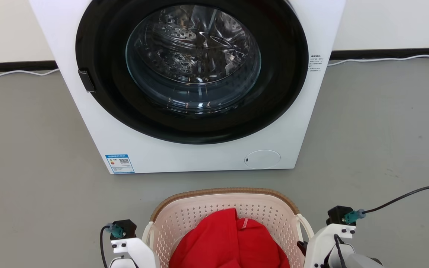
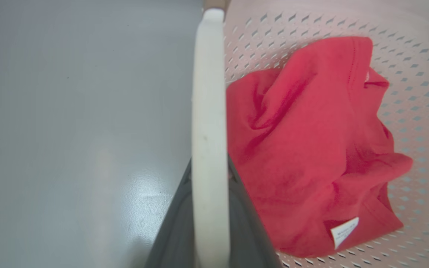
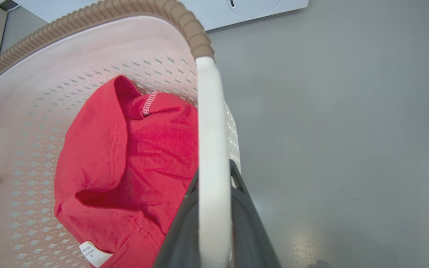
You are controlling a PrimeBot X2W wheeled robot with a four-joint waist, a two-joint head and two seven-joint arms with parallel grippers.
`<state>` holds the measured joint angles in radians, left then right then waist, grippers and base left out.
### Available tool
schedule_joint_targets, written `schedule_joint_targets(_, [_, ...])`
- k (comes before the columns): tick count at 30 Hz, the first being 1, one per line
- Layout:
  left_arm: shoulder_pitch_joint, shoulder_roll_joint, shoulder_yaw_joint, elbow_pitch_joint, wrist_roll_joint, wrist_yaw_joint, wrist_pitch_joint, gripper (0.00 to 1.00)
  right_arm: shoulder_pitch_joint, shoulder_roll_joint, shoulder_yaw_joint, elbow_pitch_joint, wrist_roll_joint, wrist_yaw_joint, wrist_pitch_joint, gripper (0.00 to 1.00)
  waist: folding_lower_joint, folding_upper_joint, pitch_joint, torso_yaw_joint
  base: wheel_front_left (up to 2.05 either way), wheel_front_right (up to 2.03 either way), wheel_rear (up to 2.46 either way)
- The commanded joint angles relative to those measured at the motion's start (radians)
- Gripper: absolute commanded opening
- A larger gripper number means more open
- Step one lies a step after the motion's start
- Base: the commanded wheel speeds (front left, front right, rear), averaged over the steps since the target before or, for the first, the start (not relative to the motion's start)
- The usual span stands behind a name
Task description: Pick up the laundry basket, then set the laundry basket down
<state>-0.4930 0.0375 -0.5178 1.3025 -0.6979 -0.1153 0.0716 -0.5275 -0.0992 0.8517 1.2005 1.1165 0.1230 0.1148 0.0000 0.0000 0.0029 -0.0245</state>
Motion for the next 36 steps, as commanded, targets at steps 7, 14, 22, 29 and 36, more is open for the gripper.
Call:
schedule_joint_targets(7, [-0.007, 0.021, 0.017, -0.012, -0.019, 0.0, -0.004, 0.0, -0.001, -0.006, 0.022, -0.026, 0.024, 0.008, 0.002, 0.0, 0.0, 0.0, -0.007, 0.002, 0.0, 0.0, 0.0])
schedule_joint_targets(14, [-0.012, 0.02, 0.014, -0.012, -0.026, -0.001, -0.003, 0.0, -0.005, -0.006, 0.032, -0.027, 0.034, 0.008, 0.0, 0.0, 0.0, 0.0, -0.002, 0.004, 0.0, 0.0, 0.0])
schedule_joint_targets(22, [-0.016, 0.019, 0.008, -0.012, -0.031, -0.001, -0.01, 0.0, -0.01, -0.008, 0.044, -0.024, 0.042, 0.008, -0.008, 0.0, 0.0, 0.0, 0.003, 0.004, 0.0, 0.0, 0.0])
schedule_joint_targets(29, [-0.016, 0.021, 0.004, -0.012, -0.036, -0.001, -0.012, 0.0, -0.014, -0.007, 0.052, -0.021, 0.048, 0.008, -0.01, 0.0, 0.0, 0.0, 0.006, 0.0, 0.0, 0.0, 0.0])
schedule_joint_targets(36, [-0.016, 0.022, 0.001, -0.012, -0.04, 0.001, -0.012, 0.0, -0.017, -0.006, 0.061, -0.021, 0.056, 0.008, -0.014, 0.0, 0.0, 0.0, 0.01, -0.004, 0.0, 0.0, 0.0])
